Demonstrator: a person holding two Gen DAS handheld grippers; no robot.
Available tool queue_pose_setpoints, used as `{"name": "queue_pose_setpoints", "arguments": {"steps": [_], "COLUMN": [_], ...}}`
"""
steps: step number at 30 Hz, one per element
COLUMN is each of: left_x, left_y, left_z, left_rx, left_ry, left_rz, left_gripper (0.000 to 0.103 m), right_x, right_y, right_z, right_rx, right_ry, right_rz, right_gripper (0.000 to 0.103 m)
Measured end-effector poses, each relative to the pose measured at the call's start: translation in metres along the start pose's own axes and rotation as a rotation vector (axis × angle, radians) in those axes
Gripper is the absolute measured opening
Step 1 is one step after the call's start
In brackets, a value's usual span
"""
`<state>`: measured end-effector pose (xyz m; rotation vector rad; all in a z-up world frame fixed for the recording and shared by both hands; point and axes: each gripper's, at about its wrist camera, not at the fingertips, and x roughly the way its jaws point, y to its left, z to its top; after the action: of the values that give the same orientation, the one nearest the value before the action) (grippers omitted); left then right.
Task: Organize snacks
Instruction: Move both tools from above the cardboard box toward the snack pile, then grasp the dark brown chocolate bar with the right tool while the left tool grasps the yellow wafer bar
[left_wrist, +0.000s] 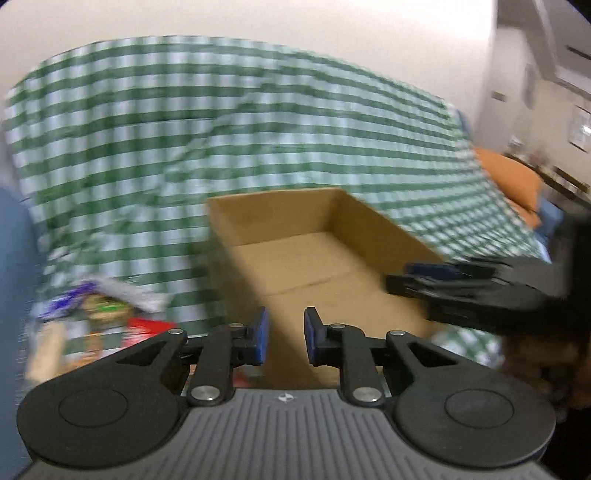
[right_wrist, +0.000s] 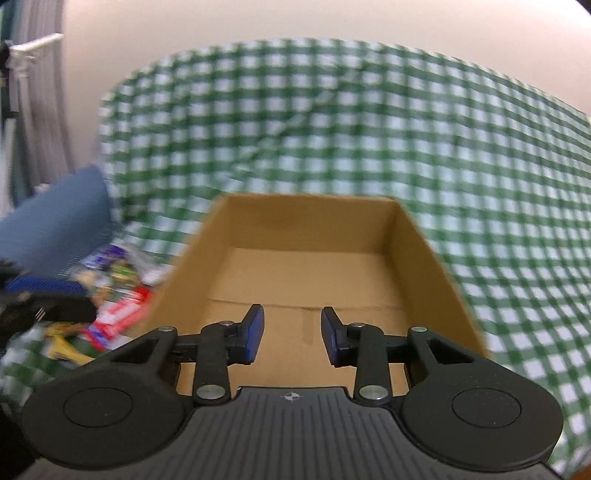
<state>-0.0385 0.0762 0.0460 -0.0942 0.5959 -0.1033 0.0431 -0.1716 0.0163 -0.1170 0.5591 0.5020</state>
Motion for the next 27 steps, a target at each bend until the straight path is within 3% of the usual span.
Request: {"name": "queue_pose_setpoints", "arguments": {"steps": [4,6,8,10,12,17,21,26,27], "left_x": [-0.006,-0.002,0.002,-0.006,-0.002,0.023,0.033,0.051,0.056], "left_y": [0.075,0.106,0.137,0.151,0.157,0.156,0.159,0.159,0.159], "left_z": [-0.011,-0.027,-0.052,-0.053,-0.048,-0.046,-0.050,-0.054,-0.053], "left_rx": [-0.181,-0.278,-0.428,-0.481,-0.473,-0.397,-0.382,-0.367,-0.371], "left_ry": [-0.004,-0.010,0.034,-0.032,-0.008,0.150,0.211,0.274,0.286], "left_rz": [0.115,0.173,0.200,0.216,0.211,0.204,0.170,0.112,0.099], "left_gripper": [0.022,0.022,0.022,0.022,0.022,0.023,0.025,0.032,0.033], "right_x": [0.007,0.011,0.009,0.014,0.023,0.053,0.080,0.119,0.124], "right_y": [0.033,0.050,0.065,0.083,0.100,0.148,0.168,0.179,0.180], "right_z": [0.004,0.008,0.014,0.014,0.013,0.009,0.003,-0.008,-0.012], "right_rx": [-0.034,-0.055,-0.045,-0.072,-0.106,-0.179,-0.189,-0.210,-0.212], "right_ry": [-0.026,-0.043,-0.060,-0.049,-0.020,0.060,0.154,0.257,0.268], "right_rz": [0.122,0.186,0.260,0.310,0.337,0.333,0.251,0.129,0.117], "right_gripper": [0.044,0.044,0.044,0.044,0.043,0.043,0.044,0.056,0.062]}}
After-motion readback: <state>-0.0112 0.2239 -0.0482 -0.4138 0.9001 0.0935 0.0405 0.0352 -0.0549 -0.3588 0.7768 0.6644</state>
